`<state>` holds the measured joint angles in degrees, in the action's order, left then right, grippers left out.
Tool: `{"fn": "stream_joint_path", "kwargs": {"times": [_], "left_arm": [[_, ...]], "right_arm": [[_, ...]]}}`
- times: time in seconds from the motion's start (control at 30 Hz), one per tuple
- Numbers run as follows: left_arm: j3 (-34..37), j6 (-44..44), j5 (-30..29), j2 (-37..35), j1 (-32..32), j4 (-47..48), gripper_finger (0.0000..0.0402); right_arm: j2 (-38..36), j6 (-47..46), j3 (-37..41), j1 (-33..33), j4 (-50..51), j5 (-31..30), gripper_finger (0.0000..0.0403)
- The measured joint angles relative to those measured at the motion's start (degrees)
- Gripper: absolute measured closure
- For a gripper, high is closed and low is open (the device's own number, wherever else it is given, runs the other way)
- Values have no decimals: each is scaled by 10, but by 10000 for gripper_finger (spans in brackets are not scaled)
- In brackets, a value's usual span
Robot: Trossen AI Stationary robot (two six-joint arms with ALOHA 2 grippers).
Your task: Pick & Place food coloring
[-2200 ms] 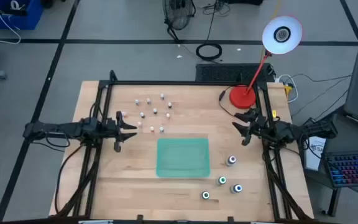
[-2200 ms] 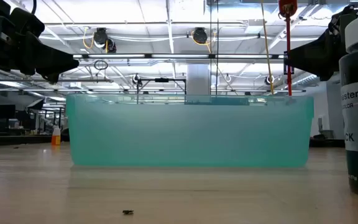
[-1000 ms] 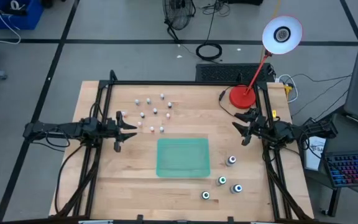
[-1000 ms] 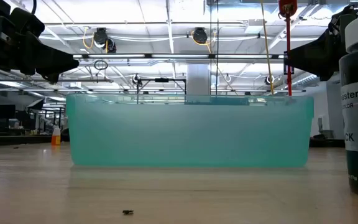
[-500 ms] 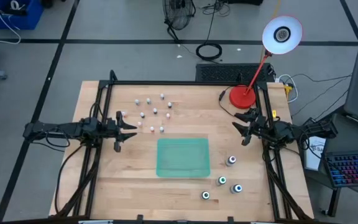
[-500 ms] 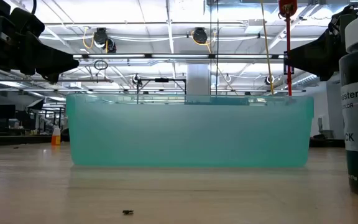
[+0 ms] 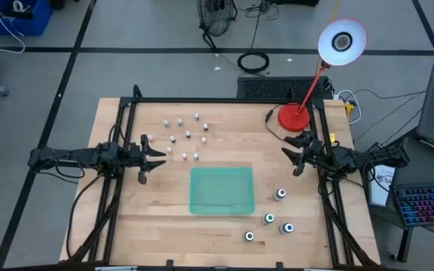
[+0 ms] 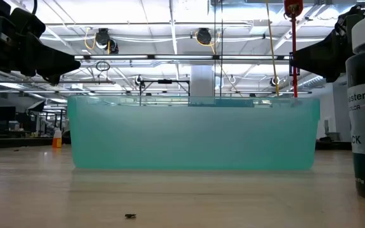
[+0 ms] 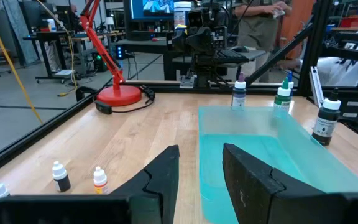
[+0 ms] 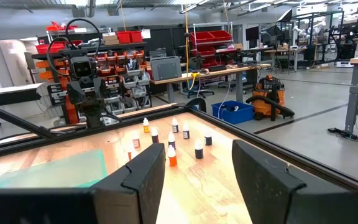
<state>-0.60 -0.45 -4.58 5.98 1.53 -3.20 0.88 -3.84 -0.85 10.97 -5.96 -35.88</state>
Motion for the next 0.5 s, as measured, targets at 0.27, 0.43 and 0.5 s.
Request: {"fn": "stream_joint_path", "kwargs": {"times": [0.27,0.43,0.5], "left_arm": [[0,0,0,0,0,0,275],[0,0,0,0,0,0,275],[0,0,0,0,0,0,274]], "right_arm": [[0,0,0,0,0,0,225],[0,0,0,0,0,0,227],[0,0,0,0,0,0,228]]}}
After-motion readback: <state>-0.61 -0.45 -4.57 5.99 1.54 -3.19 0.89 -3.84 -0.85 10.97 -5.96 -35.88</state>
